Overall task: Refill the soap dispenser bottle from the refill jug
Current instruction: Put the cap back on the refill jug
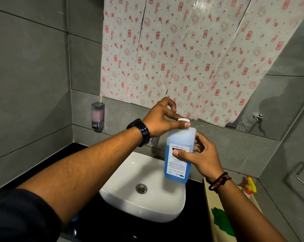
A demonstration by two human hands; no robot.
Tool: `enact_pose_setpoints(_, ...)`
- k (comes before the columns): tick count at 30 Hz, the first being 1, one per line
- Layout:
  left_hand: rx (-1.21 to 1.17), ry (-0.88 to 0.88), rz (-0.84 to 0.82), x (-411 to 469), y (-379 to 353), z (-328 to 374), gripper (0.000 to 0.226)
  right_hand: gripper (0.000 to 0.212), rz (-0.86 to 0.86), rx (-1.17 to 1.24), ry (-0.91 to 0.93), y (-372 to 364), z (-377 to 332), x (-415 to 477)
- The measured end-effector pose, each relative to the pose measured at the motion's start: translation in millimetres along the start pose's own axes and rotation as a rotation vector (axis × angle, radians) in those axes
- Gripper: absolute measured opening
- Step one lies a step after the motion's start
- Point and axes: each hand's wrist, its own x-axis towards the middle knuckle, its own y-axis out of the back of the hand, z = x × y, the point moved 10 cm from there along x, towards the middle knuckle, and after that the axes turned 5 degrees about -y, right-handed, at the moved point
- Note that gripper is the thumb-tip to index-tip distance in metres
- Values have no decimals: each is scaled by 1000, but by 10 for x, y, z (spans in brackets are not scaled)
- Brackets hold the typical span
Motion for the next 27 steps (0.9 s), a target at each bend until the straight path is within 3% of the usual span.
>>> enact_pose_setpoints(3, -89, 54, 62, -66, 57, -172, 41, 67, -22, 62, 29, -21, -81, 8)
enact_pose_setpoints(8, -127, 175, -245, -313, -360, -670, 93, 60, 75, 238, 57, 127, -114, 84)
enact_pose_setpoints(13, -148, 162, -246, -275, -584, -828, 59, 63, 198, 228, 67, 238, -23, 201)
enact_pose_setpoints(17, -59, 180, -136, -142, -548, -1020, 59, 51, 256, 62, -21, 213, 184, 300)
enact_pose_setpoints(19, 29, 161, -125, -95, -578, -1096, 60, 58, 306, -41, -94, 224, 357, 348)
enact_pose_setpoints(23, 124, 60, -219, 10, -972, -1222, 57, 74, 463, -182, -208, 448, 789, 425)
enact_pose_setpoints(27, 115, 48, -333, 119, -1669, -1543, 84, 62, 614, -225, -259, 916, 1392, 419)
